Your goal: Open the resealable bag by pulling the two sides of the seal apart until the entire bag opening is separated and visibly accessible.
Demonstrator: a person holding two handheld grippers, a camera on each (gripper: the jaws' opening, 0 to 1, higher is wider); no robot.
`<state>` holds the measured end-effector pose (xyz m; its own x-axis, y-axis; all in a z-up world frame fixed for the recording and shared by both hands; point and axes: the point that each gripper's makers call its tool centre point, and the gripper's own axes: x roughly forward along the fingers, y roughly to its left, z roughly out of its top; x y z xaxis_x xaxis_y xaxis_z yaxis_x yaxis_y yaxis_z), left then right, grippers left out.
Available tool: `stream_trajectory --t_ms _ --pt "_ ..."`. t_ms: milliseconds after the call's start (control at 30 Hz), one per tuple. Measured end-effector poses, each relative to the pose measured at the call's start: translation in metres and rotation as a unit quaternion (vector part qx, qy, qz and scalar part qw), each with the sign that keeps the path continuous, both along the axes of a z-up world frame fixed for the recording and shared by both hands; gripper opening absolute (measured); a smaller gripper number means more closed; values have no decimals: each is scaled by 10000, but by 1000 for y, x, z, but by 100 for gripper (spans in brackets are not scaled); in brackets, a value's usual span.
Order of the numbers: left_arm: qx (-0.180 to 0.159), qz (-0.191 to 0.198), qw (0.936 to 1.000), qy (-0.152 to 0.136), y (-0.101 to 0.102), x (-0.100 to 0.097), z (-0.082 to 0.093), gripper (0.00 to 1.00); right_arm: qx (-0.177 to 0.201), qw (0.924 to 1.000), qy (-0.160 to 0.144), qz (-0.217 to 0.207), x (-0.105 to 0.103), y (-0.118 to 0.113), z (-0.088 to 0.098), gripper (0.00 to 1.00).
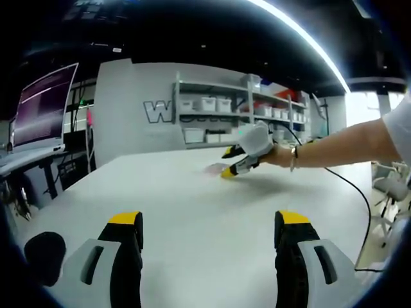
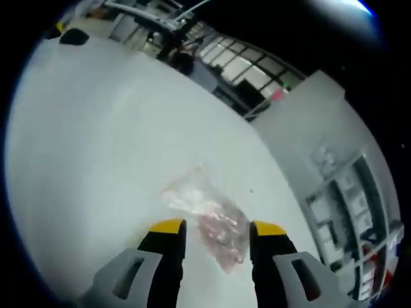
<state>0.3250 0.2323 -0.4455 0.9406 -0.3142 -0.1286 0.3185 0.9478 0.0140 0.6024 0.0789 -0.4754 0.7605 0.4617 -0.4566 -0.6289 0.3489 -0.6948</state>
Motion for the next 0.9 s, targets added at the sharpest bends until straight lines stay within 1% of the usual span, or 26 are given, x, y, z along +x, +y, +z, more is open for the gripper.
stream_trajectory --t_ms 433,667,900 --pt "-7 8 10000 6 1 1 -1 82 -25 9998 -63 204 -1 2 -1 34" --pt "-8 -2 10000 14 0 1 -1 82 30 9995 -55 294 -2 4 -1 33" --pt "-3 -1 10000 11 0 1 -1 82 -27 9992 -75 404 -4 7 -4 30"
